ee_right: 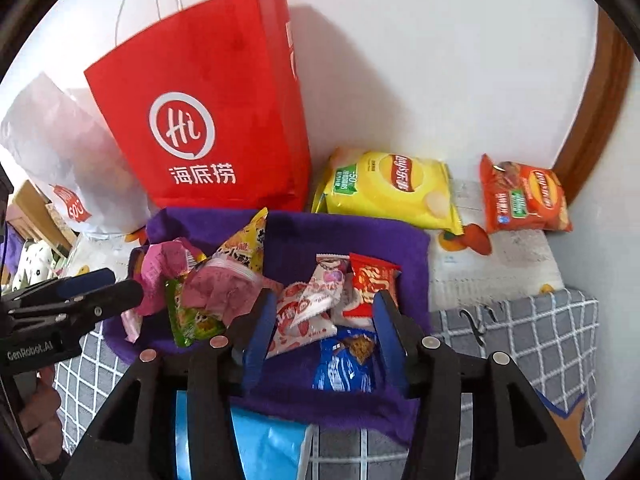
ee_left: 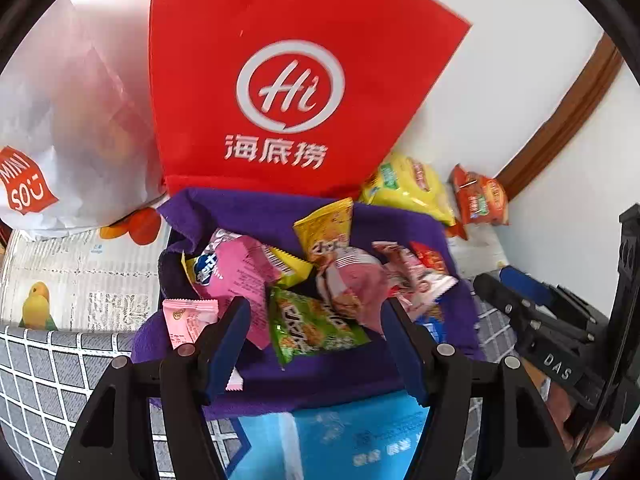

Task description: Organize snacks

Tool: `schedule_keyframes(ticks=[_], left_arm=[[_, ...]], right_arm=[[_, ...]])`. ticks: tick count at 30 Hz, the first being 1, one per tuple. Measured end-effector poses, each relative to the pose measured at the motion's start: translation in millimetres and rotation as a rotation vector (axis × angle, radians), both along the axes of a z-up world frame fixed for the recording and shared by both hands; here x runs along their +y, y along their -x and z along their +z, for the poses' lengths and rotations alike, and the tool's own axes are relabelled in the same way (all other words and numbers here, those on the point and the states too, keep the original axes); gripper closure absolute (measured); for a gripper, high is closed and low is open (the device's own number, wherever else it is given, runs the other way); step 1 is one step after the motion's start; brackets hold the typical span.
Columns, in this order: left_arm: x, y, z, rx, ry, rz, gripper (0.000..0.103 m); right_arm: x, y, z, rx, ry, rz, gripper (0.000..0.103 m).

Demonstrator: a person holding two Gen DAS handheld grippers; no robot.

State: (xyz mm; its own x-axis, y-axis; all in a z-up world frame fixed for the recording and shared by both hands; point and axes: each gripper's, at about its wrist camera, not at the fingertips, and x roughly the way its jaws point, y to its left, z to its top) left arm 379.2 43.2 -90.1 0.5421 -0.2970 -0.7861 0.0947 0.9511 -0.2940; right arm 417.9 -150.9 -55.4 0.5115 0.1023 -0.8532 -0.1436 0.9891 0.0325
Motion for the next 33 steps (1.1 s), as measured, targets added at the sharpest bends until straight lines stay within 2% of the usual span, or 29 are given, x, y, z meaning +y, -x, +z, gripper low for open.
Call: schedule_keyframes(ticks=[1, 4, 6, 10, 14, 18, 19, 22, 24, 33], left_arm=[[0, 3, 4, -0.006, 0.001, -0.005, 0.03], [-1, 16, 21, -0.047, -0.011, -0.002, 0.026], [0, 29, 32, -0.068, -0.009, -0.003, 0.022], [2, 64, 47, -0.099, -0.034, -0.011, 0.019], [8, 99, 59, -0.108, -0.047, 0.012, 0.017], [14, 139, 70, -0.15, -0.054, 0.04, 0.017], [14, 148, 72, -0.162, -0.062, 0.044, 0.017], [13, 178, 77, -0.192, -0.077, 0.049, 0.013], [9, 199, 79, -0.21, -0.086, 0.051, 0.012], [-10, 266, 74, -0.255, -0.128, 0.06, 0.012]], right_arm=[[0, 5, 5, -0.002, 0.002, -0.004, 0.052], [-3, 22, 19, -0.013, -0.008, -0.022, 0.046], [-5, 34, 27, -0.017, -0.021, -0.027, 0.045], [-6, 66, 47, -0.053, -0.009, -0.032, 0.045], [-9, 97, 63, -0.07, -0.021, -0.052, 0.045], [-7, 137, 81, -0.091, -0.034, -0.073, 0.045], [-6, 146, 83, -0.096, -0.028, -0.073, 0.043], [-2, 175, 91, -0.122, -0.005, -0.075, 0.025], [0, 197, 95, -0.145, 0.004, -0.073, 0.018], [-14, 268, 106, -0.201, 0.002, -0.1, 0.009]])
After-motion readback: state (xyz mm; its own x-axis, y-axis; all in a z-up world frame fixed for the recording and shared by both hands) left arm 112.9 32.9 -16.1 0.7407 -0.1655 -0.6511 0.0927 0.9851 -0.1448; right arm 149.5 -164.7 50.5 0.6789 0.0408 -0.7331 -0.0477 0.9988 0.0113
